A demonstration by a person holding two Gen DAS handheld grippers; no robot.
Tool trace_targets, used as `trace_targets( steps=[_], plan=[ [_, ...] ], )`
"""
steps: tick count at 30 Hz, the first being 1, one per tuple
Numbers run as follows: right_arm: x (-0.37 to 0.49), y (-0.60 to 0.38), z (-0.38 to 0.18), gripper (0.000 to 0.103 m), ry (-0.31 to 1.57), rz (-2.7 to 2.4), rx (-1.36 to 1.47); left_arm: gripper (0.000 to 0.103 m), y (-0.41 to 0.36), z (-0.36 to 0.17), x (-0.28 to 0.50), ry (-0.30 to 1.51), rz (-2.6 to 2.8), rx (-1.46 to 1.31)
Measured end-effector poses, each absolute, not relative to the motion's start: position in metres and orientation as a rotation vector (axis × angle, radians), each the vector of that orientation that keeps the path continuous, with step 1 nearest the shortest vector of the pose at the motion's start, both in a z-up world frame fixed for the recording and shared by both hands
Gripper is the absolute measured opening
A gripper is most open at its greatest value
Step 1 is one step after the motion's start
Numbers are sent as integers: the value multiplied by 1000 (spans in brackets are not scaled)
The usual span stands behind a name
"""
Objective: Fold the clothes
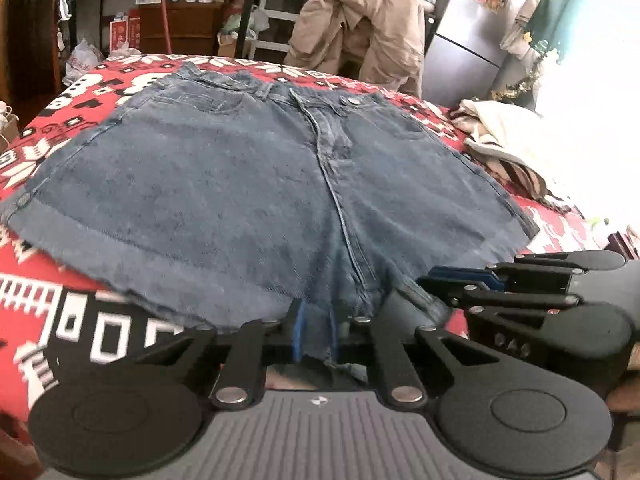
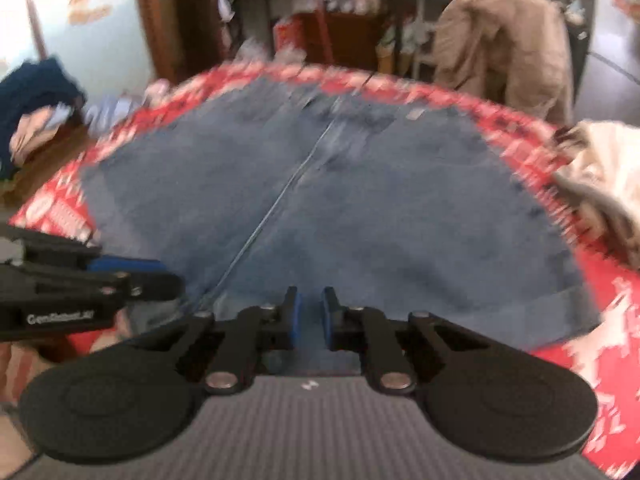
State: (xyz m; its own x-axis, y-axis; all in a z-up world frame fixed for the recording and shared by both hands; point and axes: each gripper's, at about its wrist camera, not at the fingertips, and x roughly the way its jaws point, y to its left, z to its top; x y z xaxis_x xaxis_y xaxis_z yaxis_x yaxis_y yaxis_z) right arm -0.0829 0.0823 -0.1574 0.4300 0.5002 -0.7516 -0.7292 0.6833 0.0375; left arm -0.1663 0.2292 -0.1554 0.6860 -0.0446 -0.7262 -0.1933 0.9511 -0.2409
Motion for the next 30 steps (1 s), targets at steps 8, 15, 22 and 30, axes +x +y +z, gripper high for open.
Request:
trace_targets(
  steps=[8,15,22,30],
  plan=[
    [-119,75,-149,12,780,778,-379,10,235,-149,-180,810,110,-392],
    [-107,74,-127,12,775,772,-204,11,234,-145,-174,792,101,-426],
    [-126,78,-154,12,852,772,-207,12,228,-157,-184,811,103,-451],
    [-133,79,-153,13,859,774,-231,12,222,-156,-190,819,106,-429]
  ],
)
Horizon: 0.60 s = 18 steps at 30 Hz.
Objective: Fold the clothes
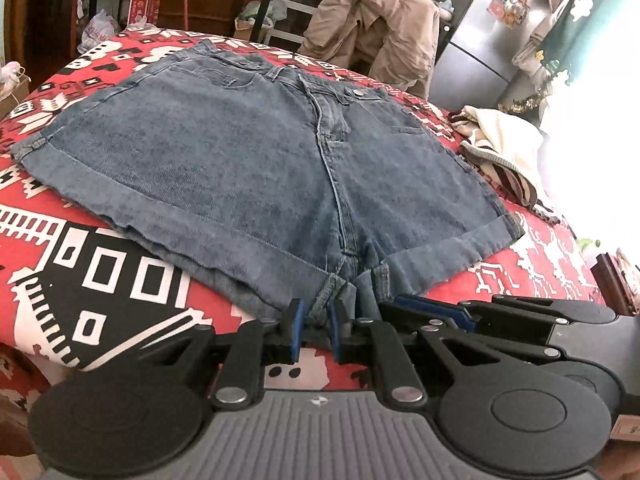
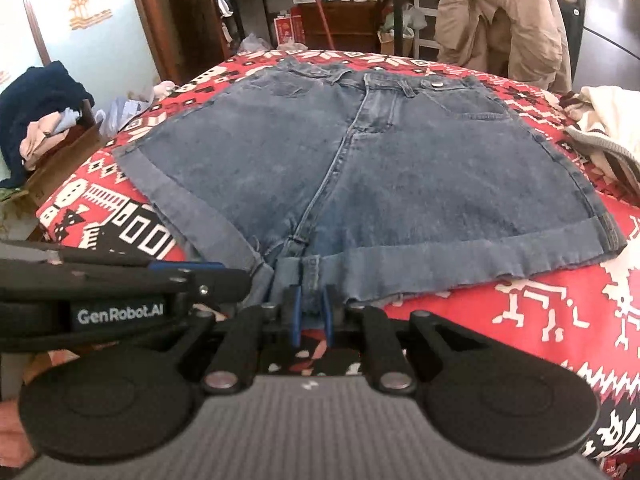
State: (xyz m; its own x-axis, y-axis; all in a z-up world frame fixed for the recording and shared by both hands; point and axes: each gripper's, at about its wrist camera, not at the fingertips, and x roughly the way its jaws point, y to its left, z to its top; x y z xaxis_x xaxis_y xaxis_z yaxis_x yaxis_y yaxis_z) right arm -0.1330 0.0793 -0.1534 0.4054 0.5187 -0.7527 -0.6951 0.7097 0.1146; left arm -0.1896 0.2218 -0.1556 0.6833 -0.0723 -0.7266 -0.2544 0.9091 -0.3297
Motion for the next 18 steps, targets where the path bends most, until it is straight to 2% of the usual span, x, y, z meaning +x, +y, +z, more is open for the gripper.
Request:
trace_targets(
  steps=[11,18],
  plan=[
    [-110,64,-136,13,826,730,-108,12,248,-137,-174,719,144,-539],
    [-89,78,-149,14,810,641,-196,12,248,-161,-161,765,193,-533]
  ],
)
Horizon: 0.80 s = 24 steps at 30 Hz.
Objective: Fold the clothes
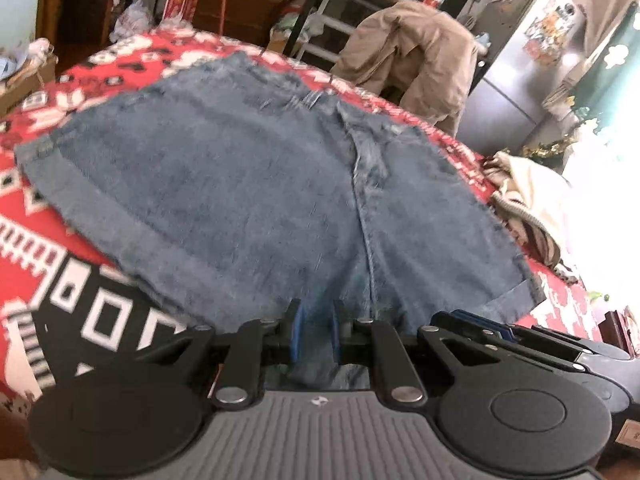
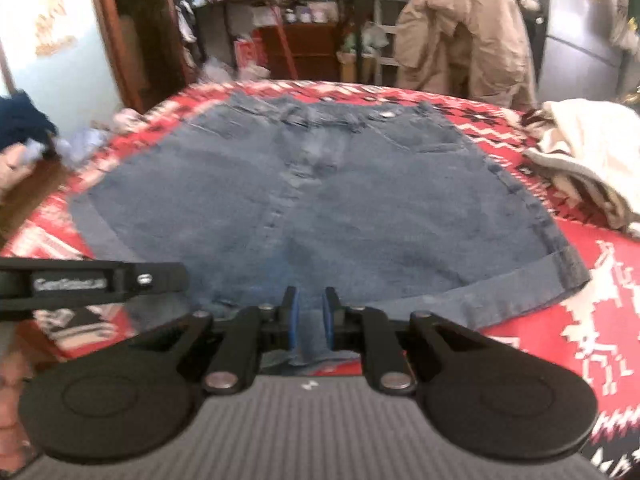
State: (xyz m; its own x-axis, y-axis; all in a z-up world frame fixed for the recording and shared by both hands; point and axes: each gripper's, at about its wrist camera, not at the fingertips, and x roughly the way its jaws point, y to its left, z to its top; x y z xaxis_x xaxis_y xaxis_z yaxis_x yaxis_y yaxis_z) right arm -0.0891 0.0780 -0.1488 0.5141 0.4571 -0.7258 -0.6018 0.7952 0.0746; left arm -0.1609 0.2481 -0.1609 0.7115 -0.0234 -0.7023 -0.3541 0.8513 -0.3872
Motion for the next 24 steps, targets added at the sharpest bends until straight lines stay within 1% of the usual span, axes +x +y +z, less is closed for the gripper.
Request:
trace_targets(
  steps=[2,6,11,19,24],
  plan=[
    [-87,73,-156,14,837,641,-171,15,245,-161,-163,759,189,-512],
    [-92,68,-161,14,813,652,-186,15,245,-159,-162,769,185,-500],
    [-89,60,-151,14,832,655,-132,15,251,-147,-151,768,168,-468],
    [-72,51,-142,15,802,641,-124,15,297,-128,-86,728,216,-355],
    [-61,52,-146,15,817,658,-111,13,335,-141,-32,762,230,-377]
  ],
)
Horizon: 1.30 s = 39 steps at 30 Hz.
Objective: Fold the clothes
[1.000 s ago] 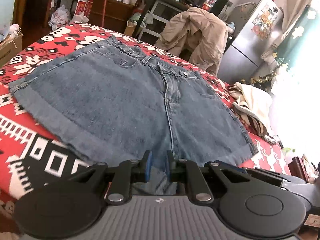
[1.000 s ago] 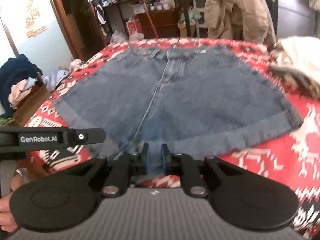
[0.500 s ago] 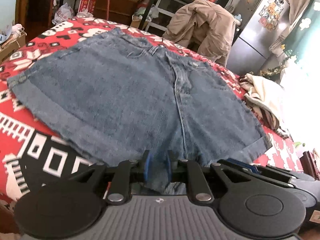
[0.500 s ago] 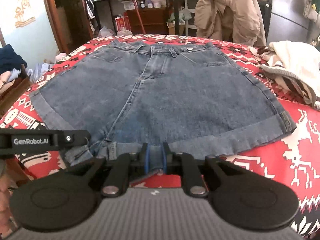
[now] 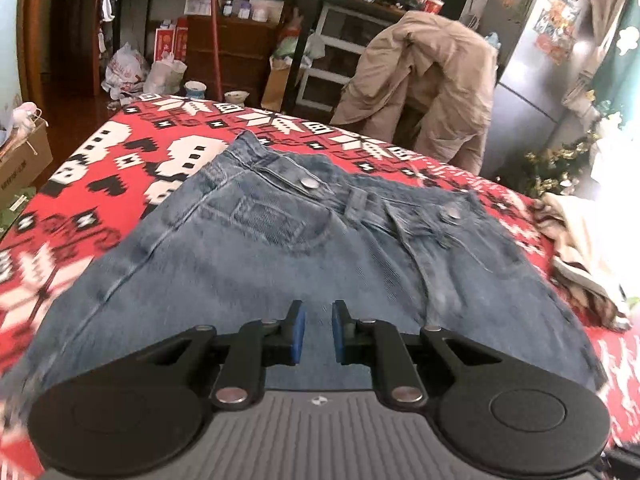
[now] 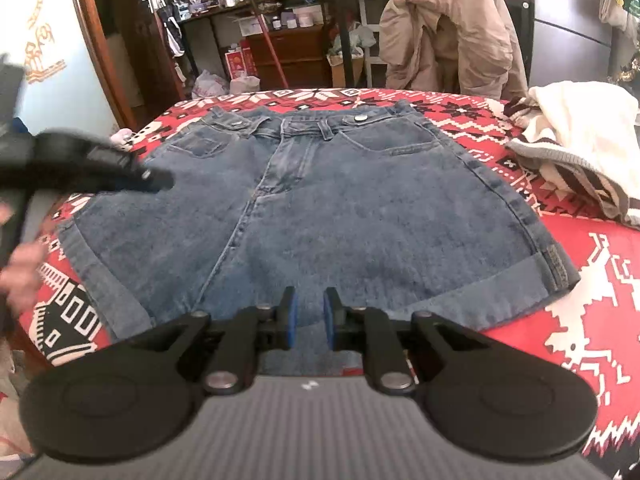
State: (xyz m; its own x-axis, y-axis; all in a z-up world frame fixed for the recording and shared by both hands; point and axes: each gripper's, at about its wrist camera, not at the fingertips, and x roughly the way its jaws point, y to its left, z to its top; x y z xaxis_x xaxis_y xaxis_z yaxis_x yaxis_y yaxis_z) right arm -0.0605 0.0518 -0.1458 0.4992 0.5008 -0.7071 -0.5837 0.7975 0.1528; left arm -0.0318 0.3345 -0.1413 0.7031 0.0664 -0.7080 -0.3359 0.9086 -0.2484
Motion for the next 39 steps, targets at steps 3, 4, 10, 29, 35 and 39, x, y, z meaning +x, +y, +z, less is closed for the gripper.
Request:
trace_targets(
  steps=[3,4,10,29,35,39],
  plan=[
    [-59,54,-150,16,828,661,-119,10,341,-152,-10,798,253,-332],
    [-58,54,-152,16,833,663,-121,9,341,-155,-9,797,250,-330],
    [-60,52,-158,19,852,669,-110,10,328,-155,-21,803,223,-237],
    [-44,93,-116,43,1008,436,-260,10,290,-147,-125,855,211,-337],
    [-36,109,-48,65,1129,307,-336,10,281,-128,-132,840,195,-351],
    [-32,110,19,82,1076,263,-319,10,277,-113,-133,821,184,-327]
  ],
)
